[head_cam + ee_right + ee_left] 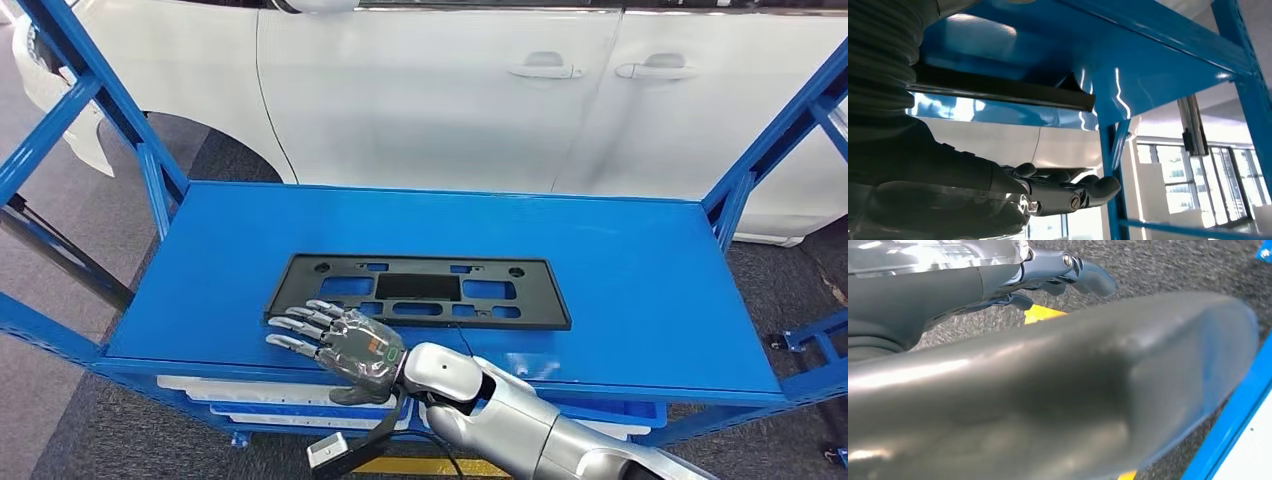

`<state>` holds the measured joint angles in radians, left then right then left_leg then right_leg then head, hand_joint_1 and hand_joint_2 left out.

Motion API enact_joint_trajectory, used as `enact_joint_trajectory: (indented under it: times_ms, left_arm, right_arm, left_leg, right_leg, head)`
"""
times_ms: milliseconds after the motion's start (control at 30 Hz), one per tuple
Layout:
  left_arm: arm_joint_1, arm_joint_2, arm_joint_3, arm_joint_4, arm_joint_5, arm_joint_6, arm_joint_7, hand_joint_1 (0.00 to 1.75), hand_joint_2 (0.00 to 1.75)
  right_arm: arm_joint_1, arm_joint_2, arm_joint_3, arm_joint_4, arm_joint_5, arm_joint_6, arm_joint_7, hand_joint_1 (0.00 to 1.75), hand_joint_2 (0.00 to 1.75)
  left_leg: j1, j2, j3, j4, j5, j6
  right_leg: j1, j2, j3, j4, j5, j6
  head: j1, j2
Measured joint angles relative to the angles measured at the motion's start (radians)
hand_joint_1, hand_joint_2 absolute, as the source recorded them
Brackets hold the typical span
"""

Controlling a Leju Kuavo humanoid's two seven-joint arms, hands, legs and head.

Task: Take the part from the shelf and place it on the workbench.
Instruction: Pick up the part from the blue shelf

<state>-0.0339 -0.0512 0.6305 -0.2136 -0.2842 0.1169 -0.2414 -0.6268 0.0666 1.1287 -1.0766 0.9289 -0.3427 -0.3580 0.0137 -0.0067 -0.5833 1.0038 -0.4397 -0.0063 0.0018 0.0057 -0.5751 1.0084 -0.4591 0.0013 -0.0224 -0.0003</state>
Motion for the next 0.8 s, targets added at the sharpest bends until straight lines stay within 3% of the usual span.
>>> enact_joint_trajectory:
  times_ms: [67, 167, 200, 233, 267, 333, 400, 500, 567, 700, 733, 767, 800]
  left_arm:
    - [-0.001, 0.0, 0.0, 0.0, -0.008, -0.006, 0.0, 0.0, 0.0]
    - [-0.003, 0.0, 0.0, 0.0, -0.022, -0.017, -0.002, 0.0, 0.0]
    - [-0.003, 0.0, 0.0, 0.0, -0.027, -0.021, -0.002, 0.0, 0.0]
    - [-0.003, 0.001, 0.0, 0.0, -0.033, -0.024, -0.002, 0.0, 0.0]
    - [-0.003, 0.001, 0.0, 0.0, -0.038, -0.028, -0.002, 0.0, 0.0]
    - [-0.003, 0.001, 0.0, 0.0, -0.048, -0.034, -0.002, 0.0, 0.0]
    - [-0.005, 0.001, 0.0, 0.0, -0.056, -0.036, -0.002, 0.0, 0.0]
    - [-0.007, 0.003, 0.0, 0.0, -0.065, -0.037, -0.003, 0.0, 0.0]
    - [-0.008, 0.004, 0.0, 0.0, -0.072, -0.038, -0.004, 0.0, 0.0]
    - [-0.007, 0.008, 0.004, 0.0, -0.087, -0.046, -0.005, 0.0, 0.0]
    - [-0.006, 0.008, 0.006, 0.0, -0.091, -0.048, -0.005, 0.0, 0.0]
    - [-0.005, 0.009, 0.01, 0.0, -0.095, -0.049, -0.005, 0.0, 0.0]
    - [-0.004, 0.009, 0.013, 0.0, -0.099, -0.05, -0.005, 0.0, 0.0]
  right_arm:
    - [-0.005, 0.026, 0.01, 0.047, 0.023, -0.006, 0.025, 0.0, 1.75]
    - [-0.006, 0.058, 0.02, 0.137, 0.062, -0.037, 0.059, 0.0, 1.75]
    - [-0.005, 0.067, 0.022, 0.171, 0.073, -0.052, 0.067, 0.0, 1.75]
    - [-0.004, 0.076, 0.022, 0.205, 0.084, -0.07, 0.076, 0.0, 1.75]
    - [-0.004, 0.085, 0.021, 0.237, 0.094, -0.088, 0.085, 0.0, 1.75]
    - [-0.006, 0.104, 0.015, 0.294, 0.115, -0.122, 0.103, 0.0, 1.75]
    - [-0.01, 0.123, 0.002, 0.344, 0.134, -0.147, 0.122, 0.0, 1.75]
    - [-0.012, 0.149, -0.022, 0.406, 0.158, -0.165, 0.146, 0.0, 1.75]
    - [-0.013, 0.164, -0.042, 0.441, 0.17, -0.173, 0.155, 0.0, 1.75]
    - [-0.009, 0.178, -0.1, 0.496, 0.186, -0.203, 0.163, 0.0, 1.75]
    - [-0.007, 0.179, -0.118, 0.504, 0.187, -0.211, 0.16, 0.0, 1.75]
    - [-0.006, 0.18, -0.138, 0.51, 0.185, -0.219, 0.155, 0.0, 1.75]
    - [-0.005, 0.181, -0.157, 0.514, 0.18, -0.225, 0.145, 0.0, 1.75]
  left_leg:
    - [0.005, 0.001, 0.005, -0.009, 0.004, 0.012]
    - [0.004, 0.001, 0.006, -0.011, 0.005, 0.02]
    - [0.003, 0.001, 0.006, -0.01, 0.004, 0.02]
    - [0.003, 0.001, 0.007, -0.009, 0.004, 0.02]
    - [0.003, 0.0, 0.007, -0.007, 0.003, 0.019]
    - [0.002, -0.001, 0.009, -0.004, -0.001, 0.015]
    - [-0.001, -0.001, 0.008, -0.002, -0.003, 0.006]
    - [-0.002, -0.001, 0.006, -0.003, -0.004, -0.01]
    - [-0.001, 0.0, -0.005, 0.025, -0.024, -0.02]
    - [0.004, 0.001, -0.113, 0.26, -0.137, -0.037]
    - [0.006, 0.001, -0.122, 0.282, -0.138, -0.039]
    - [0.008, 0.001, -0.11, 0.262, -0.122, -0.041]
    - [0.012, 0.001, -0.078, 0.204, -0.094, -0.042]
  right_leg:
    - [0.0, -0.001, -0.016, 0.042, -0.029, 0.009]
    - [-0.006, -0.001, -0.108, 0.229, -0.114, 0.018]
    - [-0.007, -0.002, -0.132, 0.273, -0.124, 0.02]
    - [-0.008, -0.002, -0.14, 0.282, -0.114, 0.02]
    - [-0.009, -0.002, -0.127, 0.249, -0.087, 0.019]
    - [-0.008, -0.002, -0.062, 0.108, -0.017, 0.011]
    - [-0.004, -0.003, -0.019, 0.012, 0.015, 0.002]
    - [-0.002, -0.003, -0.016, -0.003, 0.017, -0.01]
    - [-0.007, -0.008, -0.01, -0.012, 0.022, -0.02]
    - [-0.009, -0.022, -0.011, -0.017, 0.025, -0.025]
    - [-0.009, -0.024, -0.012, -0.016, 0.026, -0.023]
    - [-0.01, -0.025, -0.014, -0.015, 0.028, -0.021]
    - [-0.012, -0.025, -0.017, -0.013, 0.03, -0.018]
  head:
    - [0.003, 0.0]
    - [0.006, 0.0]
    - [0.006, 0.0]
    - [0.006, 0.0]
    - [0.006, 0.0]
    - [0.006, 0.0]
    - [0.005, 0.0]
    - [0.005, 0.0]
    - [0.003, 0.0]
    - [-0.001, 0.0]
    - [-0.001, 0.0]
    - [-0.001, 0.0]
    - [0.0, 0.0]
